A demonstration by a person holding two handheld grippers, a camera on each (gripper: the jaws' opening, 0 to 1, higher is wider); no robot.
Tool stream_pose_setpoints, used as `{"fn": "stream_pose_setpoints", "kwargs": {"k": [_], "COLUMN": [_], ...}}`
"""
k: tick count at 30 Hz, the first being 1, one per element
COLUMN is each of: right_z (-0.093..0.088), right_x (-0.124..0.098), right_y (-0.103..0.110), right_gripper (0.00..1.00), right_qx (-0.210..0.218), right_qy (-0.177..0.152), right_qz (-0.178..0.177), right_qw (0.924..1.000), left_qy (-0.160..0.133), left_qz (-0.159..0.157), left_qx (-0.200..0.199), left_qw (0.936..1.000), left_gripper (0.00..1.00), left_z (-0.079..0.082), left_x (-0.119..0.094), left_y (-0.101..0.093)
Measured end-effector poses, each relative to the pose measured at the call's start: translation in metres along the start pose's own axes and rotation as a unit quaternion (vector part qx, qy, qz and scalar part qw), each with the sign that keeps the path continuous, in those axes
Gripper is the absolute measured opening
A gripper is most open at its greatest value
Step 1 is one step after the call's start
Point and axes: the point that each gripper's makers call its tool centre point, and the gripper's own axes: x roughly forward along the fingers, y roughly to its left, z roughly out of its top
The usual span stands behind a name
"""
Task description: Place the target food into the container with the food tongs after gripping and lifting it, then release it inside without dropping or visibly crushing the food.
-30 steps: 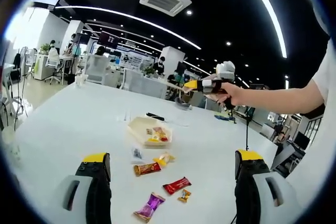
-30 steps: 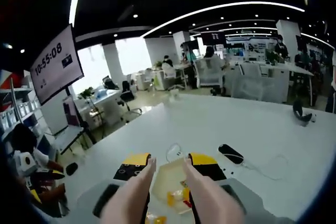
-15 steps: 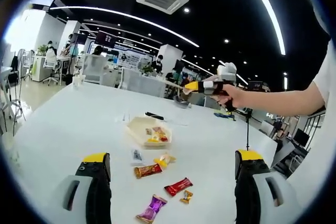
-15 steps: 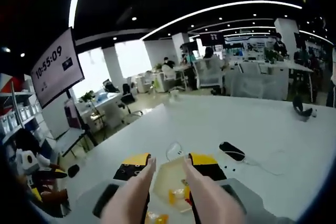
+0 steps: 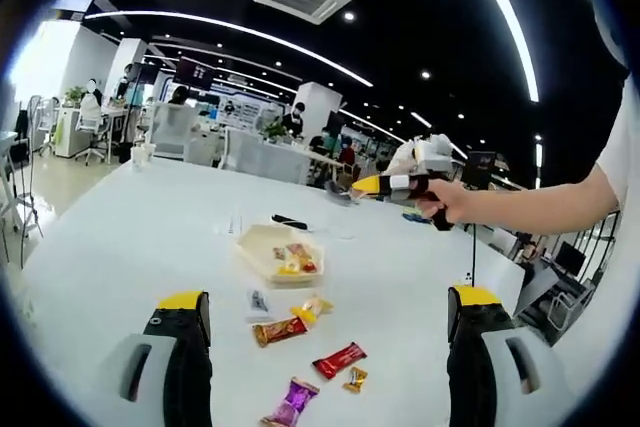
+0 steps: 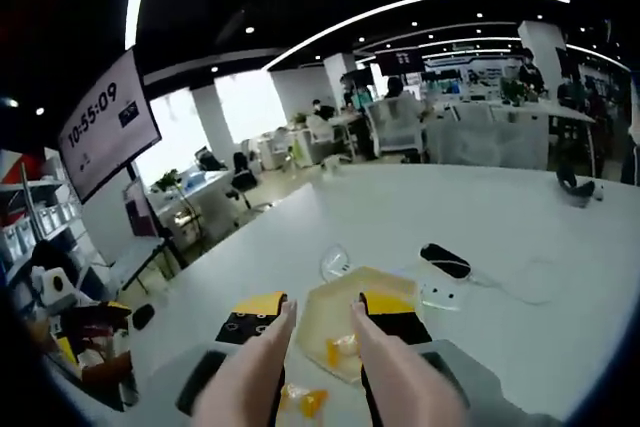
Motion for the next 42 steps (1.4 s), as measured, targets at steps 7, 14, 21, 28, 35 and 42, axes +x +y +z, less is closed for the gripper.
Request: {"fn": "stream_pose_setpoints", "kwargs": {"k": [7, 14, 21, 28, 35, 42], "right_z": [-0.016, -0.043, -0.056, -0.053, -0.062, -0.067], "right_x": [-0.012, -0.013, -0.018, -0.019, -0.016, -0.018], "right_y": [-0.006, -0.009, -0.007, 0.004, -0.002, 0.002], "right_gripper": [0.28, 0.28, 0.28, 0.28, 0.28, 0.28], "right_qx": [0.023, 0.035, 0.039, 0.017, 0.023, 0.019], "right_qy": [-0.002, 0.005, 0.020, 0.017, 0.026, 0.025], "right_qz": [-0.007, -0.008, -0.011, -0.006, -0.012, -0.011], "right_qw": [0.9997, 0.9994, 0.9990, 0.9997, 0.9993, 0.9994], "left_qy": [0.020, 0.015, 0.021, 0.027, 0.022, 0.024], "left_qz": [-0.012, -0.006, -0.018, -0.027, -0.030, -0.034], "left_qx": [0.008, -0.001, 0.005, 0.007, 0.006, 0.007], "left_qw": [0.9997, 0.9999, 0.9996, 0.9993, 0.9993, 0.9991], "left_gripper": [0.99, 0.99, 0.99, 0.99, 0.99, 0.99], "left_z": [-0.009, -0.012, -0.011, -0.012, -0.007, -0.015], "left_x": [0.006, 0.003, 0.007, 0.016, 0.017, 0.023], "left_y": [-0.002, 0.004, 0.001, 0.000, -0.006, -0.005]}}
